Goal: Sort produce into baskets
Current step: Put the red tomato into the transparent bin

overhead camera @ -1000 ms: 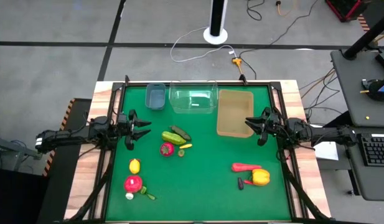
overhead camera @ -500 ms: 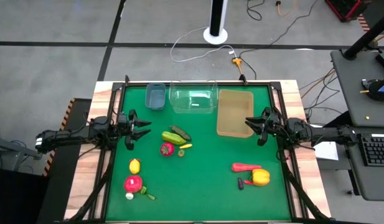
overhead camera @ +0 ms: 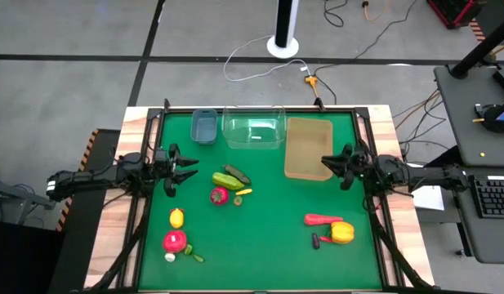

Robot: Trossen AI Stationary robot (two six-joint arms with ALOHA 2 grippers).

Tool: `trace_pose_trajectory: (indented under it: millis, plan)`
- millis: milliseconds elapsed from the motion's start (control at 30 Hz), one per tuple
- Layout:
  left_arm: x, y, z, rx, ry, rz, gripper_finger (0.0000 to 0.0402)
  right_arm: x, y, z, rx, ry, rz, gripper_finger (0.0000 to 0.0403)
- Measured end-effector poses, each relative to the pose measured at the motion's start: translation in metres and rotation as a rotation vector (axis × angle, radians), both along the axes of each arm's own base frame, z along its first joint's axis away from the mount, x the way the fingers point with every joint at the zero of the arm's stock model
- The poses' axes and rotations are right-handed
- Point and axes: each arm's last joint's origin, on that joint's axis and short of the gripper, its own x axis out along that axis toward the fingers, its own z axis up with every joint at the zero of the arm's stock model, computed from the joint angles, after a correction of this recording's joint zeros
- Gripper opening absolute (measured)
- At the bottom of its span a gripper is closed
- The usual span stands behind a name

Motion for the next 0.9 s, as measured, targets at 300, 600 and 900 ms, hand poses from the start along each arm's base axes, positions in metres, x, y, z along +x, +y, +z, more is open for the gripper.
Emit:
trace_pose_trajectory:
  millis: [300, 600, 900]
  plan:
    - [0.000, 0.000, 0.000, 0.000, 0.000, 0.000, 0.0166, -0.002, -0.003, 0.027, 0.255, -0.142, -0.084, 0.0059]
    - [0.000, 0.000, 0.000, -0.002, -0.001, 0.000, 0.0166, -0.006, -0.010, 0.075, 0.188, -0.187, -0.378, 0.0059]
    - [-0.001, 0.001, 0.005, -0.502, -0.113, -0.001, 0.0166, 0.003, -0.012, 0.107, 0.136, -0.080, -0.467, 0.0059]
